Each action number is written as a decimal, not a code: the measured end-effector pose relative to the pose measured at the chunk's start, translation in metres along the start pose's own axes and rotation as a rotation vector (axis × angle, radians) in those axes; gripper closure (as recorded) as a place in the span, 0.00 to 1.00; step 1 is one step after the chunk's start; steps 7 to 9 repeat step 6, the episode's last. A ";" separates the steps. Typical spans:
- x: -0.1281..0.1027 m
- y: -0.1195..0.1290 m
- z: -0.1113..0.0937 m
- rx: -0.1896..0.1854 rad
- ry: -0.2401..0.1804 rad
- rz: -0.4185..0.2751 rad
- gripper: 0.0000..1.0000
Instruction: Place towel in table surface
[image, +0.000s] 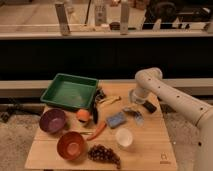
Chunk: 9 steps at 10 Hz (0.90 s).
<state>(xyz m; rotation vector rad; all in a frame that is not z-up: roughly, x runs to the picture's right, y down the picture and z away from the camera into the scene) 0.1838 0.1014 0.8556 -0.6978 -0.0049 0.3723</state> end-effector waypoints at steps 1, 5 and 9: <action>-0.001 -0.001 -0.003 0.002 0.001 -0.001 0.24; -0.005 -0.005 -0.018 0.025 0.004 -0.018 0.24; -0.013 -0.008 -0.023 0.035 0.003 -0.054 0.24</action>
